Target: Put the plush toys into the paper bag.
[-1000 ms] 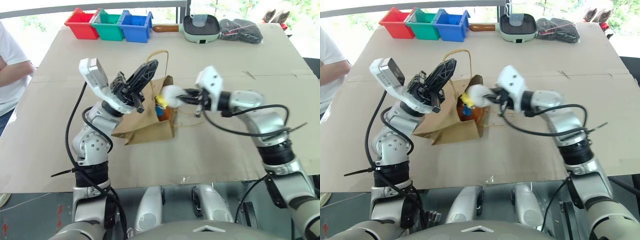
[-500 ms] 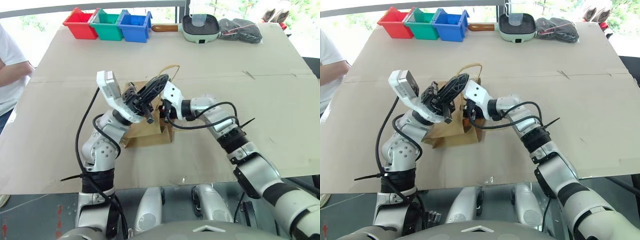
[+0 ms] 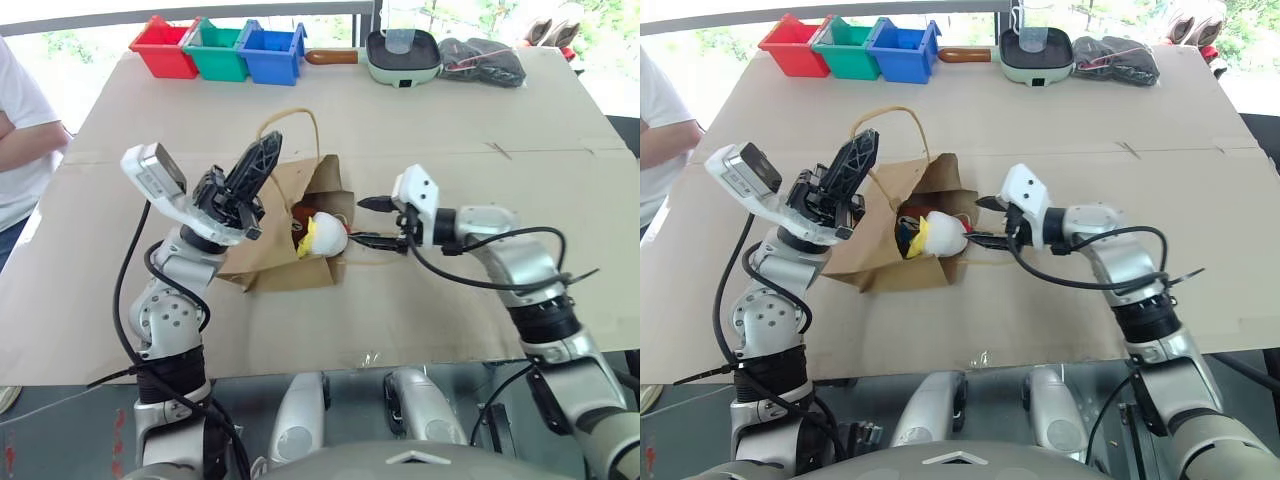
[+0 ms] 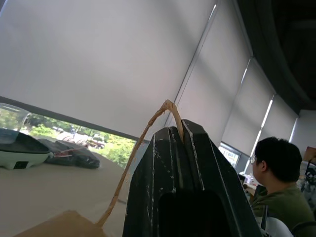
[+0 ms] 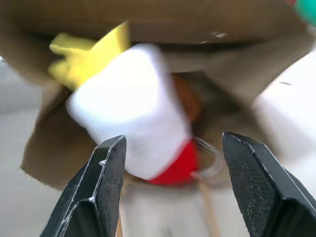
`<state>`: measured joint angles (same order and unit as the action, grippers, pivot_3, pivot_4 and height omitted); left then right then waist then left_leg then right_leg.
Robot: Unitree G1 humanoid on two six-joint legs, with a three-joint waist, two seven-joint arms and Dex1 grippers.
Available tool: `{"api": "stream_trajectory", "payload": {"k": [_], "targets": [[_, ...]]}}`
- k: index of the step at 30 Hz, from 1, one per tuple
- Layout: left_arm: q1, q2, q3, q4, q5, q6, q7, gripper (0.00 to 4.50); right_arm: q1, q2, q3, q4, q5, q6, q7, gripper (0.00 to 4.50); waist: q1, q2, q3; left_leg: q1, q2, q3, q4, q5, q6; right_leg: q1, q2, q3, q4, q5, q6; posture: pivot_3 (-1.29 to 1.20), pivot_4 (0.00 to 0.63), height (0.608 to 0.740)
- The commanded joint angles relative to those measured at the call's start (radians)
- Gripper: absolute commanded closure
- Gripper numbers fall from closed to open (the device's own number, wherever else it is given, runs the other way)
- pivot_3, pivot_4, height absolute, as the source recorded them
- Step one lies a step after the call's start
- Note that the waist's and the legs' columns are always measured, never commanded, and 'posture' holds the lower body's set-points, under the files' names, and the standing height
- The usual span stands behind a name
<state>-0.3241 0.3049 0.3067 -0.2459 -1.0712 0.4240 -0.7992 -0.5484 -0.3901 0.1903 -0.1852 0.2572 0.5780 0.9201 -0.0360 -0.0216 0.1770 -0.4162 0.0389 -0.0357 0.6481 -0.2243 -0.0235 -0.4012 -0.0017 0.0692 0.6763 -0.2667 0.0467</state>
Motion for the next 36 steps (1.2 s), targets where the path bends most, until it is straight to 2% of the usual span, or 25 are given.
{"api": "stream_trajectory", "payload": {"k": [1,5,9,15,18,21,25,26,27,30,31,36], "targets": [[-0.045,0.002,0.023,0.014,-0.044,0.003,-0.002,4.5,0.089,-0.042,-0.16,-0.209,0.115,0.242,-0.104,1.61,0.003,0.0,0.0,0.0,0.0,0.0,0.0,0.0,0.0,0.0,0.0,0.0,0.0,0.0,0.0,0.0,0.15,0.74],[-0.061,-0.006,0.029,0.029,-0.06,0.008,0.001,4.5,0.183,-0.032,-0.278,-0.356,0.248,0.431,-0.189,1.61,0.0,0.0,0.0,-0.001,0.0,0.001,0.0,0.0,0.0,0.0,0.0,0.001,-0.002,0.0,0.0,0.0,0.15,0.74],[-0.073,-0.01,0.034,0.021,-0.082,0.021,0.005,4.5,0.279,0.002,-0.326,-0.351,0.294,0.6,-0.294,1.61,-0.003,-0.001,-0.001,0.0,0.0,0.0,0.0,0.0,0.0,0.0,0.001,0.001,-0.001,0.0,0.0,0.0,0.15,0.74],[-0.086,-0.006,0.052,0.019,-0.104,0.028,0.02,4.5,0.345,0.119,-0.364,-0.292,0.383,0.683,-0.367,1.61,-0.005,-0.001,0.0,0.0,0.0,0.001,0.0,0.0,0.0,0.0,0.001,0.002,-0.001,0.0,0.0,0.0,0.15,0.74],[-0.082,-0.001,0.057,0.013,-0.108,0.033,0.022,4.5,0.321,0.188,-0.378,-0.238,0.422,0.66,-0.384,1.61,-0.005,-0.001,0.0,0.0,0.0,0.001,0.0,0.0,0.0,0.0,0.001,0.002,-0.001,0.0,0.0,0.0,0.15,0.74],[-0.065,0.006,0.052,0.006,-0.096,0.035,0.014,4.5,0.226,0.27,-0.384,-0.126,0.46,0.614,-0.382,1.61,-0.009,-0.001,0.0,0.0,0.0,0.001,0.0,0.0,0.0,0.0,0.001,0.002,-0.001,0.0,0.0,0.0,0.15,0.74],[-0.061,0.006,0.053,0.002,-0.091,0.034,0.017,4.5,0.138,0.314,-0.35,0.006,0.449,0.539,-0.37,1.61,-0.004,-0.001,0.0,0.0,0.0,0.001,-0.001,0.0,0.0,0.0,0.001,0.001,-0.002,0.0,0.0,0.0,0.15,0.74],[-0.06,0.005,0.053,-0.001,-0.091,0.033,0.019,4.5,0.125,0.318,-0.343,0.03,0.447,0.523,-0.367,2.13,-0.003,-0.001,0.0,0.0,0.0,0.001,-0.001,0.0,0.0,0.0,0.001,0.001,-0.002,0.0,0.0,0.0,0.15,0.74],[-0.058,0.004,0.053,-0.006,-0.09,0.032,0.022,4.5,0.112,0.325,-0.333,0.055,0.445,0.484,-0.347,2.41,-0.002,-0.001,0.0,-0.001,0.0,0.001,-0.001,0.0,0.0,0.0,0.001,0.001,-0.003,0.0,0.0,0.0,0.15,0.74],[-0.05,0.005,0.065,-0.02,-0.09,0.023,0.038,4.5,0.073,0.389,-0.373,0.051,0.543,0.386,-0.276,3.78,-0.005,0.0,0.0,-0.001,0.0,0.001,-0.001,0.0,0.0,0.0,0.001,0.001,-0.004,0.0,0.0,0.0,0.15,0.74],[-0.054,0.01,0.081,-0.012,-0.089,0.015,0.048,4.5,0.047,0.41,-0.402,0.024,0.604,0.388,-0.281,4.39,-0.005,0.0,0.0,-0.001,0.0,0.001,-0.001,0.0,0.0,0.0,0.001,0.001,-0.004,0.0,0.0,0.0,0.15,0.74],[-0.096,0.072,0.138,0.054,-0.078,-0.001,0.046,4.5,-0.102,0.415,-0.441,-0.102,0.794,0.42,-0.366,4.46,-0.006,0.001,0.001,-0.001,0.001,0.0,-0.002,0.0,0.0,0.0,0.001,0.0,-0.003,0.0,0.0,0.0,0.15,0.74]]}}
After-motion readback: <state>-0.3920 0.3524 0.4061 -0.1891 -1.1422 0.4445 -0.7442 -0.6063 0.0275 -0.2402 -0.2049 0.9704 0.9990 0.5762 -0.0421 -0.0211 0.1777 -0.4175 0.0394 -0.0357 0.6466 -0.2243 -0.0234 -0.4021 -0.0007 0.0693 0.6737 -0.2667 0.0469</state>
